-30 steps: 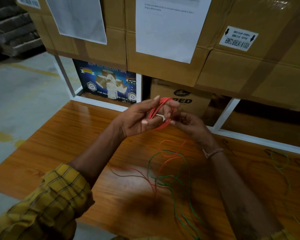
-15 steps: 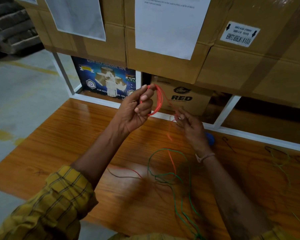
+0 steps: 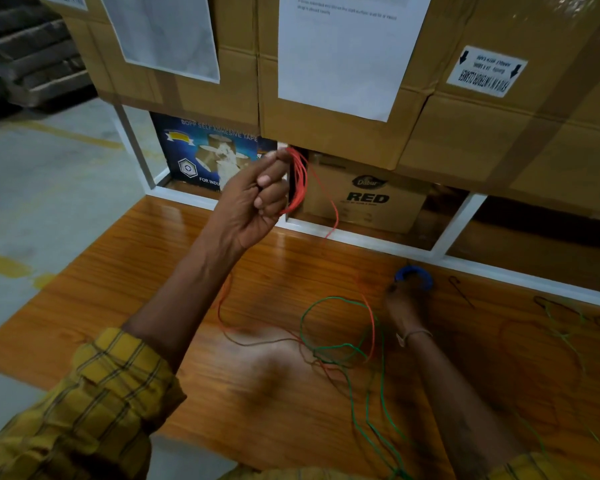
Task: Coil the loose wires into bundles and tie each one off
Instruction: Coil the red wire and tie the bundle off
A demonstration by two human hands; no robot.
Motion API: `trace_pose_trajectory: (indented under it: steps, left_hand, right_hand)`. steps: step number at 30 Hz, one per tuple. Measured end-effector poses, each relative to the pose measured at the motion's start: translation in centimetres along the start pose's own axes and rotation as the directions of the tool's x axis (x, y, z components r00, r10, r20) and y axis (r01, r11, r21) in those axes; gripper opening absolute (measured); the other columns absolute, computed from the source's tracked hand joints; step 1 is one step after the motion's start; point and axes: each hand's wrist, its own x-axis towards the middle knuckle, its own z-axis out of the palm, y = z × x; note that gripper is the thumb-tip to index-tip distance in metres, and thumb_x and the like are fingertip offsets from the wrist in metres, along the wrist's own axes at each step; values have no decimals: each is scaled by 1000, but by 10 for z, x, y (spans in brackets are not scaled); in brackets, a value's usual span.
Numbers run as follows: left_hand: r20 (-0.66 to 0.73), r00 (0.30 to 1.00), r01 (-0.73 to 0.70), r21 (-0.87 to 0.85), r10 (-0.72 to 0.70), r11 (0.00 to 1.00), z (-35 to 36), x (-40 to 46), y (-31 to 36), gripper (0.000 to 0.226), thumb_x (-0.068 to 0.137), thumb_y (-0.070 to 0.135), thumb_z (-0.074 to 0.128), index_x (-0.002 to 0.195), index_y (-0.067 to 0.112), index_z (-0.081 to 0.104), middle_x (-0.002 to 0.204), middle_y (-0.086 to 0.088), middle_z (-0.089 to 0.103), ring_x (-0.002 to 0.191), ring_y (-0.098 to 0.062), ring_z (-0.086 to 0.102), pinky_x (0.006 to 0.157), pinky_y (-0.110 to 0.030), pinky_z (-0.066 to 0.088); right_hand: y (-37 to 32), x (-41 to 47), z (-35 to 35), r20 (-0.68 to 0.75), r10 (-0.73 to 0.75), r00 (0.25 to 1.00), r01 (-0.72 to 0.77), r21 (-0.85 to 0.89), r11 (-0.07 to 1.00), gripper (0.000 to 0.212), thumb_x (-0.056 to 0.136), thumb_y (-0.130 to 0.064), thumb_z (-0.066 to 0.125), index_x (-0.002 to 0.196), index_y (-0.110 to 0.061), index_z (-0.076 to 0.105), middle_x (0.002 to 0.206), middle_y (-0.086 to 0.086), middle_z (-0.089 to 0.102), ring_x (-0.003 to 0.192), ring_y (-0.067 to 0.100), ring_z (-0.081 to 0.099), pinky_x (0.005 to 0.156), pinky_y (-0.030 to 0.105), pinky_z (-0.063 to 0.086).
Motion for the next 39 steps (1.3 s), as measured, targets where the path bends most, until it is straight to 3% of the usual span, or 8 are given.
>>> trace_pose_trajectory:
  steps: [6, 9, 13, 16, 22, 26, 31, 39]
  left_hand:
    - [-65, 986, 162, 193, -152, 968, 6, 4, -22, 23, 113, 17, 35, 104, 11, 55, 61, 8, 41, 38, -1, 34, 39, -18, 15]
    - [-48, 979, 205, 208, -200, 956, 10, 7, -28, 22, 113, 17, 37, 104, 11, 56, 63, 7, 40, 39, -2, 32, 36, -17, 19]
    - [-24, 984, 179, 132, -177, 975, 14, 12, -36, 25, 114, 18, 34, 103, 11, 55, 64, 7, 43, 39, -2, 35, 38, -17, 18]
    - [11, 992, 123, 32, -123, 992, 16, 16, -38, 26, 115, 21, 33, 107, 11, 56, 72, 5, 50, 48, -5, 45, 42, -16, 31]
    - [-41, 998, 45, 201, -37, 978, 17, 21, -46, 45, 116, 35, 28, 137, 1, 46, 121, -19, 74, 107, -36, 75, 96, -46, 60]
    - [-41, 999, 32, 647, -7, 762, 3, 24, -45, 46, 116, 35, 29, 149, 2, 35, 141, -20, 65, 123, -42, 69, 113, -60, 49]
    - [70, 996, -63, 990, -52, 125, -15, 19, -43, 36, 115, 42, 33, 143, 20, 38, 128, -5, 68, 99, -17, 75, 100, -44, 58]
    - [14, 958, 19, 993, -286, 113, -2, 7, -38, 35, 116, 44, 30, 128, 22, 55, 80, -6, 58, 68, -12, 50, 62, -21, 42]
  right_hand:
    - [-46, 2, -42, -339, -121, 933, 197, 199, 960, 25, 104, -25, 52, 94, -7, 65, 91, 6, 62, 79, 20, 58, 74, 34, 46]
    - [-82, -21, -64, -132, -353, 926, 368, 516, 773, 33, 106, -36, 46, 93, -22, 73, 91, -2, 72, 89, 15, 66, 78, 33, 49]
    - [-98, -42, -53, 271, -477, 836, 56, 823, 565, 42, 108, -33, 43, 124, 0, 64, 109, 18, 75, 109, 33, 71, 97, 44, 55]
    - [-96, -58, -30, 391, -467, 793, -147, 867, 477, 30, 107, -21, 47, 122, 1, 59, 83, 13, 64, 81, 34, 69, 87, 51, 59]
    - [-99, -82, -14, 452, -455, 768, 158, 554, 817, 35, 112, -33, 38, 120, -9, 62, 63, 7, 56, 42, 14, 46, 48, 31, 50]
    - [-100, -90, -44, 511, -547, 663, 291, 497, 817, 25, 108, -25, 50, 117, -4, 60, 64, 14, 63, 43, 24, 52, 47, 30, 44]
    - [-85, -77, -86, 447, -751, 485, 278, 735, 618, 27, 98, -28, 65, 98, -1, 69, 67, 26, 57, 44, 23, 52, 42, 26, 44]
    - [-69, -40, -112, 325, -802, 501, 235, 841, 487, 25, 88, -1, 54, 110, 2, 64, 74, -3, 59, 70, 13, 52, 71, 26, 49]
